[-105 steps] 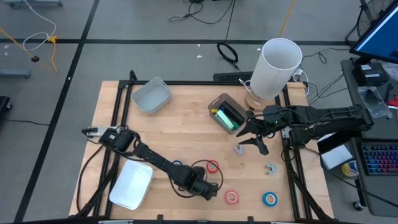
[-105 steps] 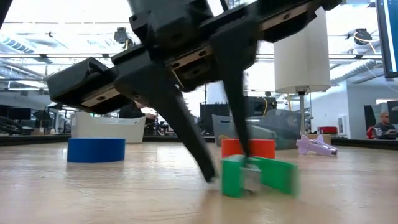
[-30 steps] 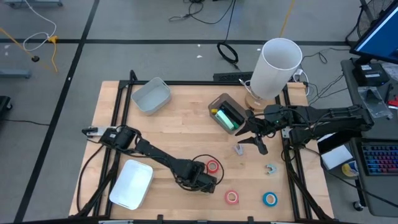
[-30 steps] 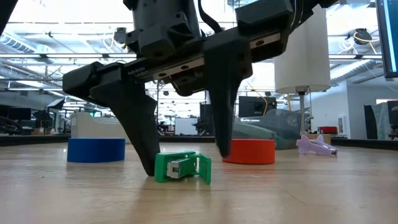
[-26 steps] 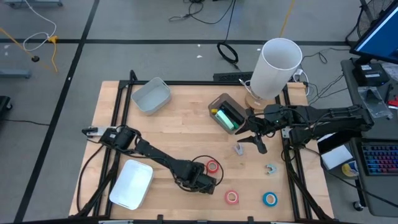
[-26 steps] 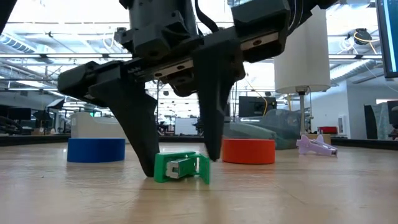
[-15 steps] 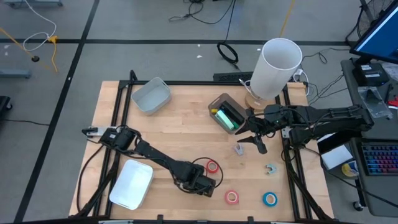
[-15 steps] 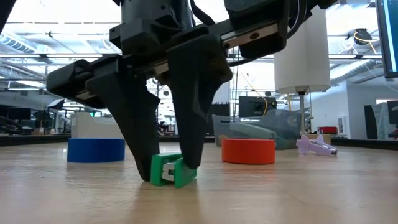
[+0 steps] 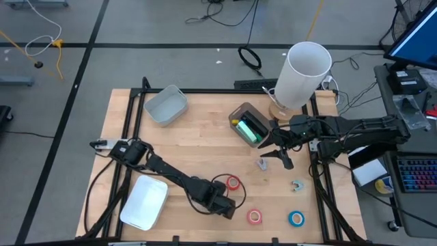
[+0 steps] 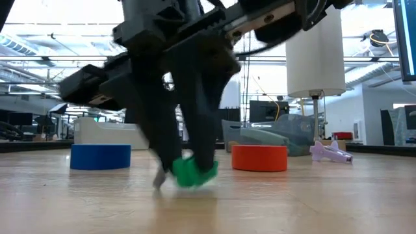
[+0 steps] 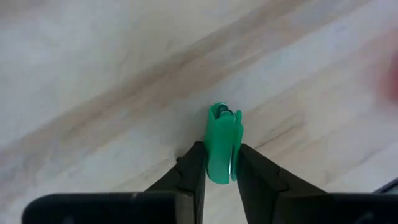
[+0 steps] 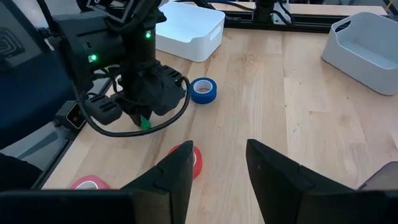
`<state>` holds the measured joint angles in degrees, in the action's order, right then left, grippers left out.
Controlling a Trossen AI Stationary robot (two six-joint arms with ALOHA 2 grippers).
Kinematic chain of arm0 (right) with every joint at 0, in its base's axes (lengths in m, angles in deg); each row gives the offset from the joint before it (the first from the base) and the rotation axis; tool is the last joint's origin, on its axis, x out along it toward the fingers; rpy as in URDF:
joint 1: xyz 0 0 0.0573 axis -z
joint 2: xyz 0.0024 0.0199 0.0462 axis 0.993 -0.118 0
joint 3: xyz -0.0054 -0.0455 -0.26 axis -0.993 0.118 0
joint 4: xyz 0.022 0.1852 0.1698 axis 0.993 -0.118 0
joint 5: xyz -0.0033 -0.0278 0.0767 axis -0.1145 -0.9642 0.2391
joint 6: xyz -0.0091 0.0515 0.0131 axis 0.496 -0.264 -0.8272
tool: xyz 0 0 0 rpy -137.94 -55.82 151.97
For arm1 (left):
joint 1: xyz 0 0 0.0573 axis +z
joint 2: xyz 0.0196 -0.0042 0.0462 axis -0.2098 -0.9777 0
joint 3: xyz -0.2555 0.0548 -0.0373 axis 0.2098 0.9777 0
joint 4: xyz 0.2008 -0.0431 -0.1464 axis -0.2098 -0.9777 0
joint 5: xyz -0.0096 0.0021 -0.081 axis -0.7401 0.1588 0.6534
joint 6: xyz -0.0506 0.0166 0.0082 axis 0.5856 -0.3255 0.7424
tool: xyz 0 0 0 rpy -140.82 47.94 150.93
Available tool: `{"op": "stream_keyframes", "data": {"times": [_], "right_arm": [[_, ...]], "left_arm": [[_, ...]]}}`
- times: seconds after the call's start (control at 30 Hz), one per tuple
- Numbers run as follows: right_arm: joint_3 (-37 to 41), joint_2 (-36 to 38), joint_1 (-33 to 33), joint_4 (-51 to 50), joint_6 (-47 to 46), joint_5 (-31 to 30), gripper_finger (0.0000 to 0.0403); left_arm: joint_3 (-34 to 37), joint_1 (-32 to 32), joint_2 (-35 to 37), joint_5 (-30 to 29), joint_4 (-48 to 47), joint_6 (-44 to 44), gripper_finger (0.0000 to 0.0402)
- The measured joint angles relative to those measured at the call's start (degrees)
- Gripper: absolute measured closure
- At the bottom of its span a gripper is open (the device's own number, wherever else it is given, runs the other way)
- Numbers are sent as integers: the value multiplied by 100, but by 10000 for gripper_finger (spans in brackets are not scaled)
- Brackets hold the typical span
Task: Pick and place Stapler, Stapler remover, tape
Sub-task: Put the small green stapler into the black bin
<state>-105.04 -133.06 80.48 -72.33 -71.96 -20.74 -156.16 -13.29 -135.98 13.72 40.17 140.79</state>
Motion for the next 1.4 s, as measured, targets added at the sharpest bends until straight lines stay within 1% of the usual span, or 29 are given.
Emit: {"op": "stream_keyframes", "data": {"times": [0.17,0.37,0.47,0.57,0.67,0.83,0.97,1.13,1.4], "right_arm": [[0,-79,0,80,-7,628,261],[0,-473,-24,395,6,1303,252],[0,-719,-145,725,9,1546,240],[0,-947,-314,1037,19,1635,223],[2,-1081,-417,1070,139,1630,205],[2,-1197,-423,1122,110,1431,178],[2,-1242,-424,1262,132,1152,165],[0,-1450,-424,1572,63,1171,166],[0,-1787,-424,1641,36,1182,190]], "left_arm": [[-9,40,458,-854,444,-832,326],[-9,156,1063,-2123,1187,-2261,326],[-20,302,1296,-2448,1379,-2800,326],[-16,454,1445,-2498,1393,-3140,326],[-20,567,1533,-2462,1451,-3359,325],[-20,636,1533,-2220,1495,-3589,325],[-20,638,1535,-2154,1502,-3653,325],[-20,687,1535,-2139,1590,-3734,325],[-20,775,1535,-2036,1633,-3825,325]]}}
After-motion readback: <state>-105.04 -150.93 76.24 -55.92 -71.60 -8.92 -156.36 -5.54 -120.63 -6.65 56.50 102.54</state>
